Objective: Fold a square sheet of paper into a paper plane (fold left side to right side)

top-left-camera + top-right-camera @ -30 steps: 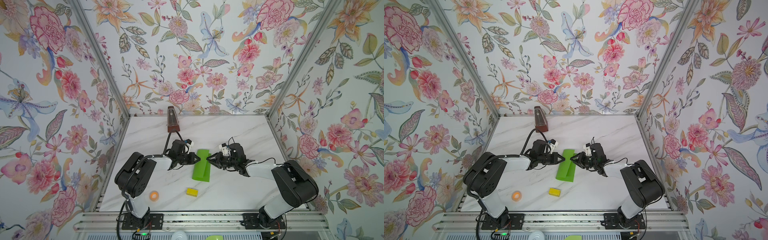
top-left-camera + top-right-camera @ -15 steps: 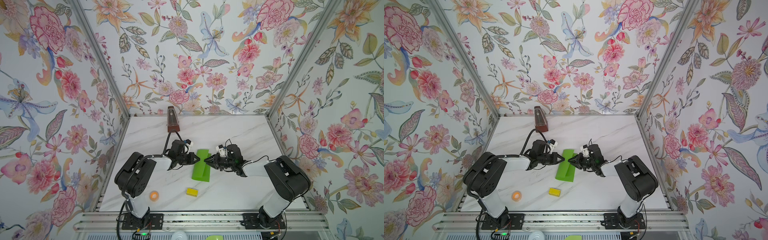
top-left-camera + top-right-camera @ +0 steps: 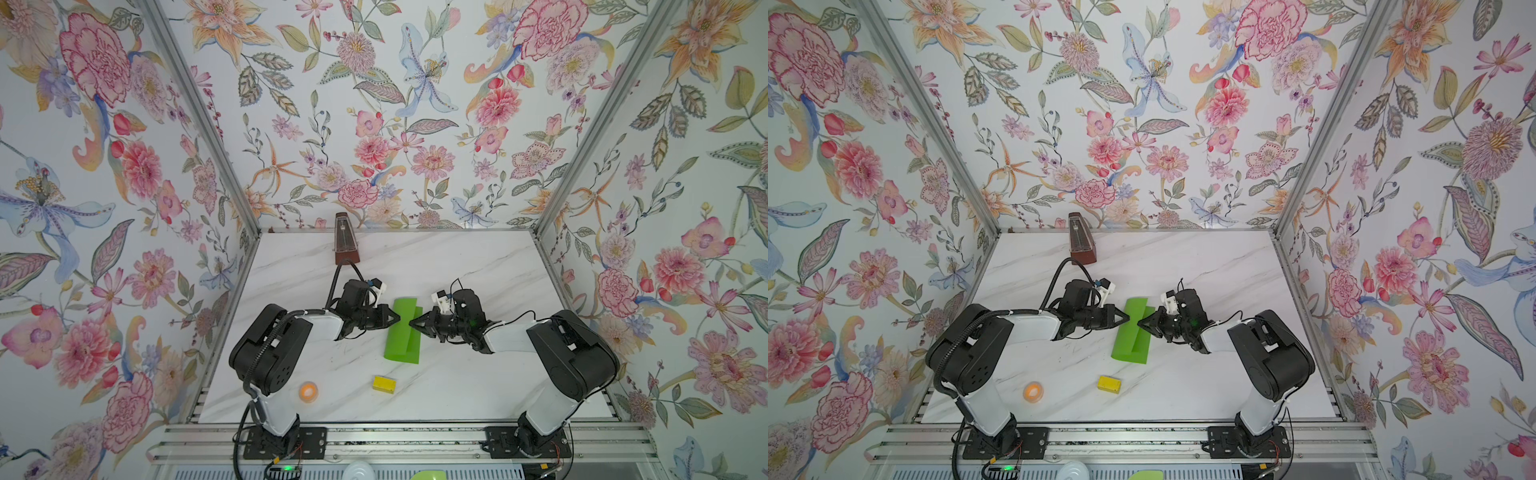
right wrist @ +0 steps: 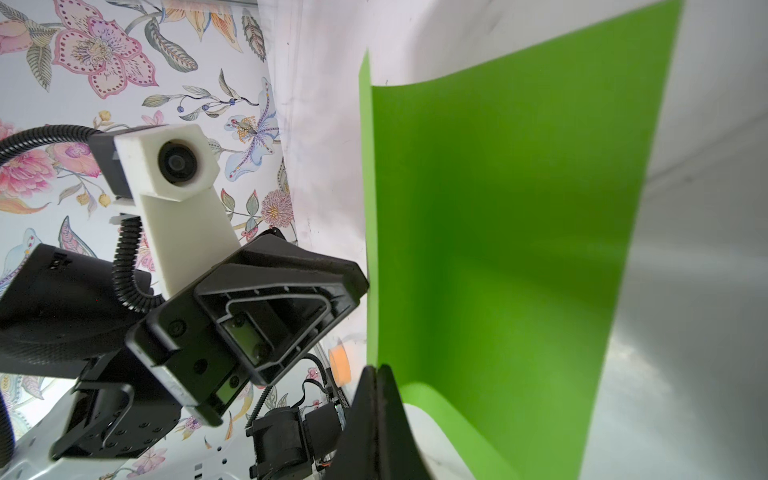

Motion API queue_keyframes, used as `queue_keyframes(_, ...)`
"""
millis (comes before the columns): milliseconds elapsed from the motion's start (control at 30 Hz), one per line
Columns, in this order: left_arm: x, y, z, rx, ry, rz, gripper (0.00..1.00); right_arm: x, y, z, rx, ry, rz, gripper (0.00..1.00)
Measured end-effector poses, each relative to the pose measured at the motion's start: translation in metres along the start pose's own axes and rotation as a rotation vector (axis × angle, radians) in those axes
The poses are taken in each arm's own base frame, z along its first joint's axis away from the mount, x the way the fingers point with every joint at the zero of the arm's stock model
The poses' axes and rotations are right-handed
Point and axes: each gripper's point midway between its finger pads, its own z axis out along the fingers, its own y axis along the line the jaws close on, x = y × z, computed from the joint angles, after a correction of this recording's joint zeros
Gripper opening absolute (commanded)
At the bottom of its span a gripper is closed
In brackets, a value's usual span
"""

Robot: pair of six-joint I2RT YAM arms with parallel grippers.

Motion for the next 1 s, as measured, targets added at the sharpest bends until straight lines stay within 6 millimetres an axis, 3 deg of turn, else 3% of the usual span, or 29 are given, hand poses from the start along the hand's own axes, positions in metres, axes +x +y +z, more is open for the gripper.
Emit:
queue_keyframes(200,-0.003,-0.005,-0.01,-0.019,-0.019,0.018,0.38,-0.001,-0.012,-0.002,0.058,0.01,0.0,0.0)
queue_keyframes(300,-0.006,-0.007,-0.019,-0.047,-0.031,0.051,0.44,-0.008,-0.01,-0.003,0.07,0.005,-0.014,0.0)
queue_keyframes(467,0.0,0.004,-0.022,-0.117,0.005,0.075,0.48,-0.018,-0.008,-0.001,0.083,0.005,-0.041,0.0)
queue_keyframes(667,0.011,0.011,-0.019,-0.148,0.053,0.087,0.51,-0.014,-0.028,0.003,0.138,0.035,-0.013,0.0)
queue_keyframes(1000,0.017,0.018,-0.005,-0.16,0.101,0.095,0.52,-0.015,-0.038,-0.001,0.17,0.037,-0.008,0.0)
